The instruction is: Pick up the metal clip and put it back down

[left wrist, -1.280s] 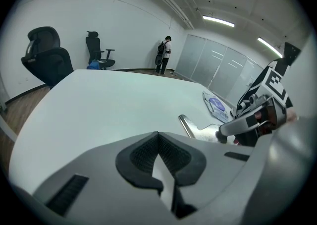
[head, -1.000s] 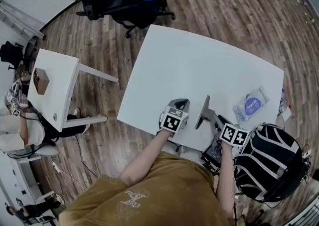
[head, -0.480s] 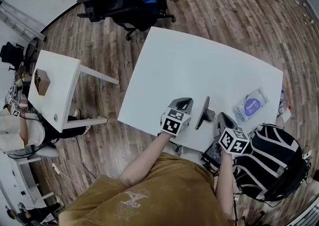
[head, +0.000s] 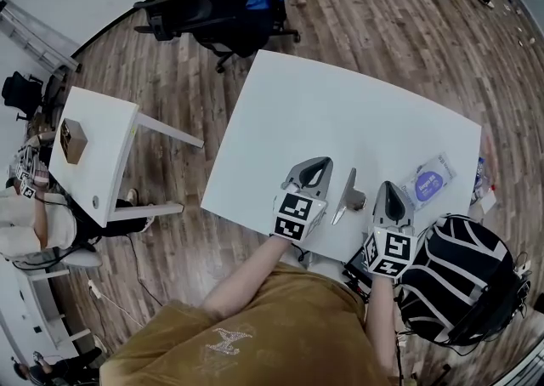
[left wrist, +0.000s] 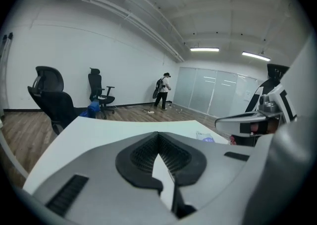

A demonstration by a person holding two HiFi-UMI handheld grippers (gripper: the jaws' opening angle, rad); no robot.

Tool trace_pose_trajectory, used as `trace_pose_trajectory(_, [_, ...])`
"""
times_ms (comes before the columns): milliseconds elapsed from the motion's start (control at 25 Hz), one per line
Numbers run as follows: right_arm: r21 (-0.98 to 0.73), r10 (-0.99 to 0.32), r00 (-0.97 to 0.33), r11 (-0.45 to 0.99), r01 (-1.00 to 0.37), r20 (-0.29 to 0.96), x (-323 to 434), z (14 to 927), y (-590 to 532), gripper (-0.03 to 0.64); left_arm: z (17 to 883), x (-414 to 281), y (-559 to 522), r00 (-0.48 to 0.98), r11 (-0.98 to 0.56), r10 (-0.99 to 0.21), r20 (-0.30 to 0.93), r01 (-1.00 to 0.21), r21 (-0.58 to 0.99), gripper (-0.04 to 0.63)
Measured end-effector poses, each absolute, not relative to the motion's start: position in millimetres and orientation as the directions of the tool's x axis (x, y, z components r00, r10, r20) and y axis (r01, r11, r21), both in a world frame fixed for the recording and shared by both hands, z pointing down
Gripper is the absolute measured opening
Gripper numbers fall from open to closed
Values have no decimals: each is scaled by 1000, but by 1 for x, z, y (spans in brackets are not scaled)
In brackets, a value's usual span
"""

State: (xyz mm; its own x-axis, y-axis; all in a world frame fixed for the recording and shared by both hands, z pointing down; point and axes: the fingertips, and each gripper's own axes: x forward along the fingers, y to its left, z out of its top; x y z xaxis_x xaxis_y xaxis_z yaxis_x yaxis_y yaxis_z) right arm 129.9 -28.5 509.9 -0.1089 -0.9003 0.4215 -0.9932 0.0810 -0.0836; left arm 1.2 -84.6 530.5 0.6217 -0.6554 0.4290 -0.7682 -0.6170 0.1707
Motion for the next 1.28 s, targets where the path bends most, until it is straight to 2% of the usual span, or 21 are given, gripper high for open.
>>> trace_pose_trajectory(360, [7,-966,-58,61,-998,253,134,442,-37,9,468,-1,-91,617,-621,-738,274,-779,81,-2])
trace_pose_trajectory(680, [10,-990,-33,35,-999,140,147,393,-35,9,417,4,-96,646,-631,-743,176,-764,138,-2])
trace_pose_trajectory(1280, [27,-998,-31,32,-999,59,146,363,-29,9,393,3,-96,643,-636,-753,136,-765,97,0])
